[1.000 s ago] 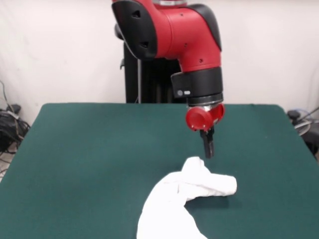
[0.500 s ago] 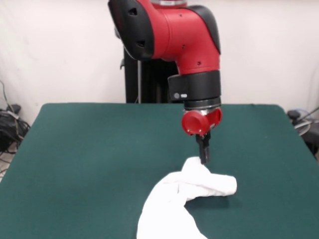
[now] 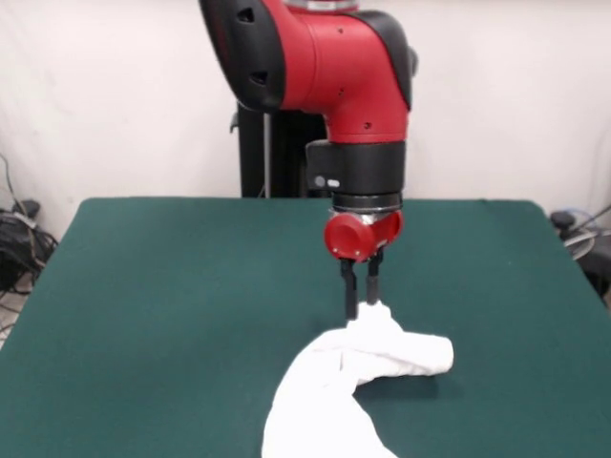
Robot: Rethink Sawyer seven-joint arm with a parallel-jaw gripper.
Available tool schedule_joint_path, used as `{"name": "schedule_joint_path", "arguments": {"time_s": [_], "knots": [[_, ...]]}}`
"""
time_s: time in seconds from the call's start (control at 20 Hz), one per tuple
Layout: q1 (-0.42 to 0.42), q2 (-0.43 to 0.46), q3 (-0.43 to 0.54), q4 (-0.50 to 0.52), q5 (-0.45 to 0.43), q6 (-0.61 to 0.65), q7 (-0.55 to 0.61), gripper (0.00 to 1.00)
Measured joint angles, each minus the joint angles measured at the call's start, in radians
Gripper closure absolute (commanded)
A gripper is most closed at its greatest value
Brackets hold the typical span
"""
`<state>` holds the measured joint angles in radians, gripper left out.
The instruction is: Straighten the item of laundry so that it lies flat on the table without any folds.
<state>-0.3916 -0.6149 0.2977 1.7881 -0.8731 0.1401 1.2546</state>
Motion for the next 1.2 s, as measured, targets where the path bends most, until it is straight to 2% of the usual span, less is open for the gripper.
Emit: {"name": "schedule_joint_path", "arguments": {"time_s": [0.6,1.2], "knots": [[-0.030,0.000,0.002,0.000,0.000,0.047,0.000,0.00],[-0.116,0.025,0.023,0.000,0.000,0.048,0.000,0.00]]}}
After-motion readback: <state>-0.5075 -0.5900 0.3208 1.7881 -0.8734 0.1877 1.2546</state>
